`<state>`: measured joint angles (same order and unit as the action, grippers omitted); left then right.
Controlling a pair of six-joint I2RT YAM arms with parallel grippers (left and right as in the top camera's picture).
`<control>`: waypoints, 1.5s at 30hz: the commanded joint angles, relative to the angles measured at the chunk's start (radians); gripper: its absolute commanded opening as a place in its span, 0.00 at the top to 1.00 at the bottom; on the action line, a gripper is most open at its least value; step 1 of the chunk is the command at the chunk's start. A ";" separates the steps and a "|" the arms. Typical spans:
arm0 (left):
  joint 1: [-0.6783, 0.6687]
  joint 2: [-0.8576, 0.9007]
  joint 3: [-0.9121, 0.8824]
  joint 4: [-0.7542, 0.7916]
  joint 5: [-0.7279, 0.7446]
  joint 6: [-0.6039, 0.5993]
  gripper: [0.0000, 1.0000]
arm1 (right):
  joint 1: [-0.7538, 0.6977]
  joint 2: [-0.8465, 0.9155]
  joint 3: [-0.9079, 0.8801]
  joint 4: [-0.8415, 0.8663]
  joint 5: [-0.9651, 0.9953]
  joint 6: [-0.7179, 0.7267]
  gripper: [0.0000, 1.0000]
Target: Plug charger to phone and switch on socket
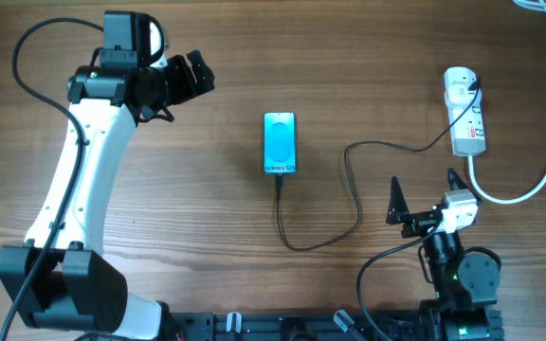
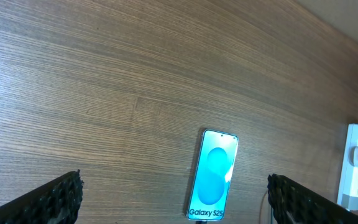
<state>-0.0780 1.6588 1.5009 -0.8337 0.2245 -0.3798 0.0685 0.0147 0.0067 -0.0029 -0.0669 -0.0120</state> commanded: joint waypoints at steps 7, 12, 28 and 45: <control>0.004 0.008 0.000 0.002 -0.009 0.005 0.00 | -0.005 -0.011 -0.002 0.003 0.006 0.014 0.00; 0.004 -0.016 0.000 0.002 -0.010 0.005 0.00 | -0.005 -0.011 -0.002 0.003 0.006 0.014 0.00; 0.003 -0.809 -0.600 0.045 -0.232 0.214 0.00 | -0.005 -0.011 -0.002 0.003 0.006 0.015 0.00; 0.005 -1.588 -1.187 0.286 -0.083 0.440 0.00 | -0.005 -0.011 -0.002 0.003 0.006 0.014 0.00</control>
<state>-0.0780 0.1421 0.3981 -0.6006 0.1204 0.0742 0.0685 0.0135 0.0063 -0.0025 -0.0669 -0.0120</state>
